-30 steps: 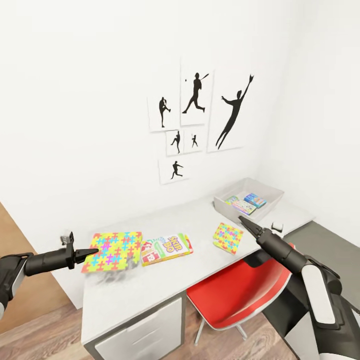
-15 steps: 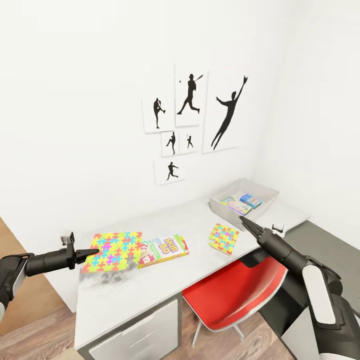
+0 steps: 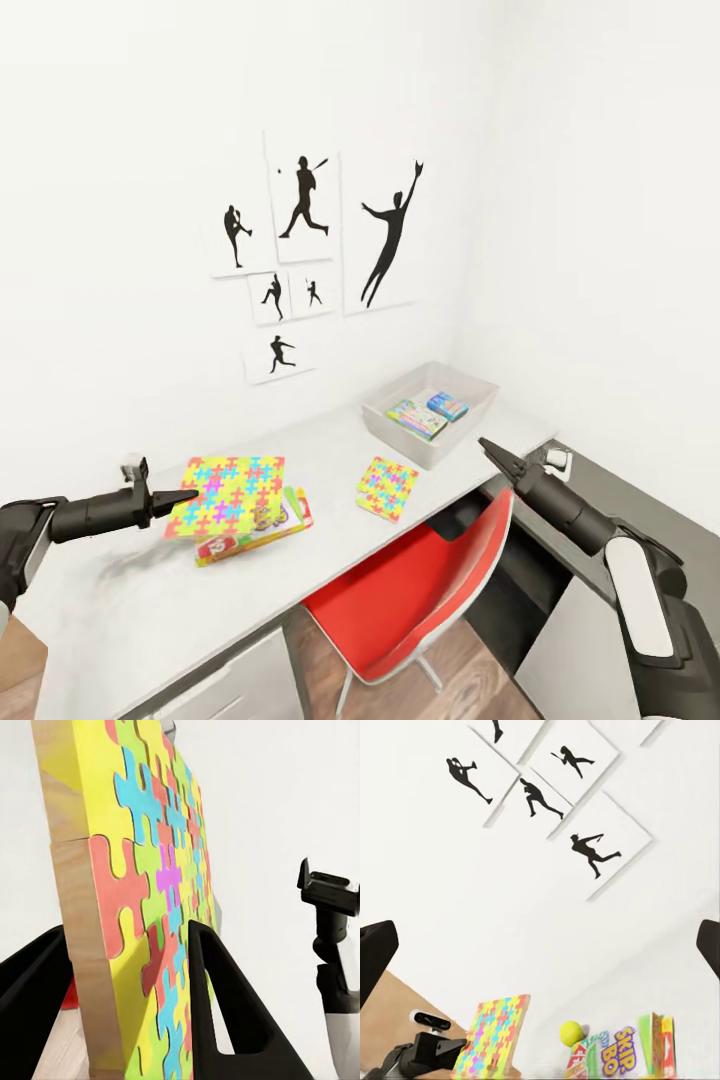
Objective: Put all the toys in the child's room - the three board games (two on the bed and one on the table), the two jigsaw puzzles on the table, and the tennis ball on the table - inside the toy box on the table in the child's room.
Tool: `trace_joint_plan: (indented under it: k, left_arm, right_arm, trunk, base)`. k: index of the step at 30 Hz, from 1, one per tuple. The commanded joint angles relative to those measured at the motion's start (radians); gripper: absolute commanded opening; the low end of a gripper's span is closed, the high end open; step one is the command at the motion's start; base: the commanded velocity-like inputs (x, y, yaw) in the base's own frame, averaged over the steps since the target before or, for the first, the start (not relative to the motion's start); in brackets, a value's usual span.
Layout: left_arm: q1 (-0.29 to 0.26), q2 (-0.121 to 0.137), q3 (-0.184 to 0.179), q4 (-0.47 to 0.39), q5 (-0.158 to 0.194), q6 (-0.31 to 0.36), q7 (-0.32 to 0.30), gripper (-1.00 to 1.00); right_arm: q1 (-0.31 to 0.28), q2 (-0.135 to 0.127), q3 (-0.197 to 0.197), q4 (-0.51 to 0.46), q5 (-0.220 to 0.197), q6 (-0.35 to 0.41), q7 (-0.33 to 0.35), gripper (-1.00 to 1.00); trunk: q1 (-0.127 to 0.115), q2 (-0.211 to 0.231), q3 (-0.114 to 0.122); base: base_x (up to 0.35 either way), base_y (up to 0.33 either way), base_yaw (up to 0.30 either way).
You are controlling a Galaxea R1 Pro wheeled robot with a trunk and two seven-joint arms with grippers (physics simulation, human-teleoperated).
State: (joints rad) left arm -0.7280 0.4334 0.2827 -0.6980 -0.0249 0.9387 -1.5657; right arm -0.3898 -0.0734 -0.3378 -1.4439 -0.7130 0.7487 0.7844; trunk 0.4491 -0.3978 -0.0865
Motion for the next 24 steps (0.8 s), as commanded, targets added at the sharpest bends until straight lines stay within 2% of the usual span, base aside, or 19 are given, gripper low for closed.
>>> trace_joint_plan:
  k: [1,7,18,24]
  left_arm:
    - [-0.001,0.000,0.001,-0.004,-0.003,0.011,-0.005,-1.00]
    - [0.000,0.000,0.001,-0.009,-0.003,0.010,-0.005,-1.00]
    - [0.001,0.000,0.004,-0.009,-0.003,0.009,-0.005,-1.00]
    - [0.001,0.001,0.004,-0.009,-0.002,0.009,-0.005,-1.00]
  right_arm:
    - [0.005,0.000,-0.002,0.000,-0.005,0.005,0.001,1.00]
    - [0.014,0.000,-0.001,-0.004,-0.008,-0.004,0.002,1.00]
    - [0.015,0.000,-0.003,-0.010,-0.013,-0.003,0.003,1.00]
    - [0.015,0.000,-0.003,-0.008,-0.013,-0.003,0.003,1.00]
  trunk:
    - [0.001,-0.002,-0.002]
    - [0.001,-0.002,-0.001]
    - [0.001,-0.002,-0.001]
    - [0.001,-0.002,0.004]
  base:
    - [0.098,-0.323,-0.073]
    - [0.107,-0.306,-0.019]
    - [0.163,-0.190,-0.007]
    - [0.127,-0.258,-0.188]
